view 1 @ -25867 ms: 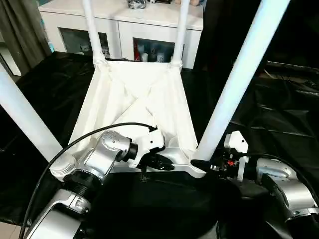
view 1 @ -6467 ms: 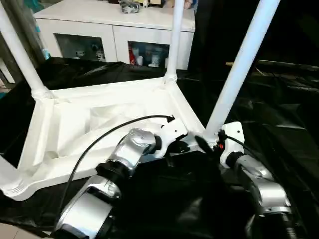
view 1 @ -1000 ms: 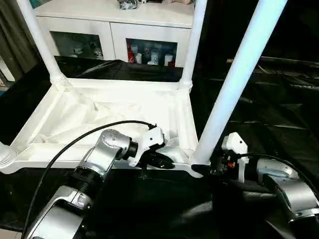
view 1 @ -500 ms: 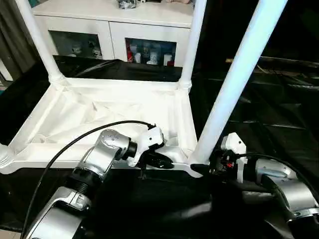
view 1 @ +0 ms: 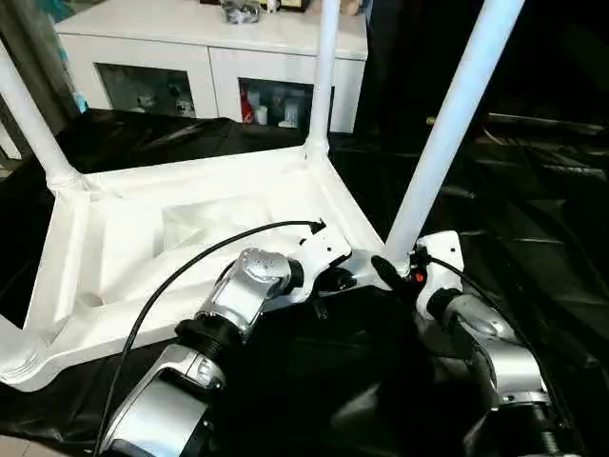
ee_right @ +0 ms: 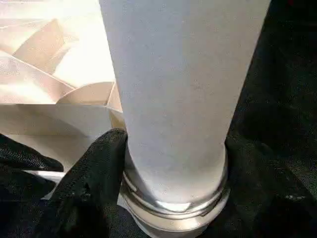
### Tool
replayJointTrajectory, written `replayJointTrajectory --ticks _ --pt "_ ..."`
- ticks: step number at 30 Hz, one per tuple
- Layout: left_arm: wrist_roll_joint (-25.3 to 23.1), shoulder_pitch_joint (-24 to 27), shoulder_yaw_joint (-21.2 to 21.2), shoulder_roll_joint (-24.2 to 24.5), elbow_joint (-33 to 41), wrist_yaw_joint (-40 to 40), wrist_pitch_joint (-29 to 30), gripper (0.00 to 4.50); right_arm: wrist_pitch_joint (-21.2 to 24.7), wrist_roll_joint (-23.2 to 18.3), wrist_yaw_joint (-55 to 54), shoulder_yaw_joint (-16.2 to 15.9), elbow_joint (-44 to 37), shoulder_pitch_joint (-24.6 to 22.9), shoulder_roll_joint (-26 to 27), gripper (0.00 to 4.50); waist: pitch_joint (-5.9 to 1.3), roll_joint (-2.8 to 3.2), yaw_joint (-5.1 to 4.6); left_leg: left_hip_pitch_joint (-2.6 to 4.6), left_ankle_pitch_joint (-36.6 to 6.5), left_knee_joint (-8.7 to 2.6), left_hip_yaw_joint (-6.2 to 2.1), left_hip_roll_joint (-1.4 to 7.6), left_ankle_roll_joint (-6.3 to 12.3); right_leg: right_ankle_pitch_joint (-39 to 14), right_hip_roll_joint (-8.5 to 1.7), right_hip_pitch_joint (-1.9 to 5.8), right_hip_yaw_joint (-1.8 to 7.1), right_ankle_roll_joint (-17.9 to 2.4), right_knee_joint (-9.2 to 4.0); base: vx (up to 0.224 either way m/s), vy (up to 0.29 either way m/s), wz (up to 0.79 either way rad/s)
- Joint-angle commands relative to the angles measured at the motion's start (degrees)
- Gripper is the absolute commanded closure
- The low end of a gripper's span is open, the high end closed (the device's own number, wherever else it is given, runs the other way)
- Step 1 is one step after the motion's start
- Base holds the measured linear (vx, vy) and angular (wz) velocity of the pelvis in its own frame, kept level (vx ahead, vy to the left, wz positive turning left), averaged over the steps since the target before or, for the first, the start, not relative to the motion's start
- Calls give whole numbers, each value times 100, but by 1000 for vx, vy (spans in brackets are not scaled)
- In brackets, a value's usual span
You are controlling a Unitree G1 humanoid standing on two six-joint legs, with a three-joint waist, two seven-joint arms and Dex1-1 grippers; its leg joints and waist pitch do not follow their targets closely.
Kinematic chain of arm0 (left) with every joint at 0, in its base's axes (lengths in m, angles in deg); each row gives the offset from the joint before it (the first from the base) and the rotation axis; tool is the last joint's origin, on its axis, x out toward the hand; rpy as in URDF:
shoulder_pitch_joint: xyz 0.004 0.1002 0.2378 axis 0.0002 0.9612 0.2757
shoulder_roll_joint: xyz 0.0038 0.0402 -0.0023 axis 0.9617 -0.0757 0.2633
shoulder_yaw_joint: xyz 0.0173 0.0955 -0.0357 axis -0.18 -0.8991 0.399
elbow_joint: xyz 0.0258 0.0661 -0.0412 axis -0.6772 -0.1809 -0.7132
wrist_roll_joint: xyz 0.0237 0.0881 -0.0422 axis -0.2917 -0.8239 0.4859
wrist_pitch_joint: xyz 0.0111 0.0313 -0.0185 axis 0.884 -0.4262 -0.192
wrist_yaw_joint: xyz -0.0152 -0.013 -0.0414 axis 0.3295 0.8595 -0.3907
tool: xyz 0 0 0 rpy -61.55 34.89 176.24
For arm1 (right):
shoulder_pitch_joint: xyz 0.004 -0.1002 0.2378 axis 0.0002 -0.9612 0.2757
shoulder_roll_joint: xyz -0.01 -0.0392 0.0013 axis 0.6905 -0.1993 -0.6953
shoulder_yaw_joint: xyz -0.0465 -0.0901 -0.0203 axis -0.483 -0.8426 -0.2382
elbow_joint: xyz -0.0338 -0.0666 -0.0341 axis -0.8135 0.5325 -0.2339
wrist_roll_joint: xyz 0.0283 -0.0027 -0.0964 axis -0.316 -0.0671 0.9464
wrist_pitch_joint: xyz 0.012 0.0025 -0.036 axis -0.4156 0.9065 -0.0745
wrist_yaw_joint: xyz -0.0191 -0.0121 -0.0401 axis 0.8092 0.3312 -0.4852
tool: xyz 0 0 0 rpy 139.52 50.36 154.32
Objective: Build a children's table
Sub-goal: Rotate leg to tighten
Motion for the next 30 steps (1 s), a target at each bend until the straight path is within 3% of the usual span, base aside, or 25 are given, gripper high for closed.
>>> replayJointTrajectory --ticks 1,6,7,9,11,12,17,21,30 --pt "92 38 -172 -385 -241 -130 -55 450 117 -184 409 -506 -120 -80 319 111 -169 -85 16 43 -1792 -446 -123 192 130 -1923 -216 132 98 -865 -459 0 0 0" --pt "177 70 -161 -251 -154 223 -77 450 209 -294 819 -476 -268 -58 35 62 -167 -80 26 40 -1832 -456 -130 202 142 -1932 -218 137 95 -861 -460 0 0 0" --pt "262 117 -159 -148 -53 522 -109 450 207 -286 1186 -536 -335 -72 -257 56 -171 -98 35 37 -1789 -446 -122 204 175 -1831 -220 139 99 -881 -455 0 0 0" --pt "287 130 -155 -116 -24 607 -110 450 197 -288 1305 -550 -353 -79 -350 56 -185 -92 50 16 -1591 -431 -116 206 242 -1556 -226 167 101 -936 -422 0 0 0" --pt "420 239 -221 154 179 1260 -228 450 63 -317 2013 -643 -514 -187 -893 56 -200 -112 93 16 -1321 -392 -99 206 371 -1167 -232 199 99 -1052 -381 0 0 0" --pt "420 239 -221 154 179 1260 -228 450 63 -317 2013 -643 -514 -187 -893 56 -200 -107 118 17 -1204 -381 -88 209 449 -1001 -232 195 103 -1112 -364 0 0 0" --pt "845 509 -269 645 755 2490 -158 450 59 -538 2938 -627 -775 -345 -1545 56 -205 -105 157 26 -1023 -365 -76 226 602 -695 -227 213 95 -1304 -312 0 0 0" --pt "999 668 -315 973 1116 3076 197 450 61 -714 3384 -568 -860 -388 -1799 56 -190 -81 151 41 -1123 -385 -75 250 553 -811 -231 201 94 -1409 -306 0 0 0" --pt "992 689 -239 1103 1122 3063 175 450 57 -775 3750 -768 -913 -453 -1937 56 -185 -111 151 40 -1160 -386 -76 231 444 -1093 -235 191 99 -1291 -327 0 0 0"
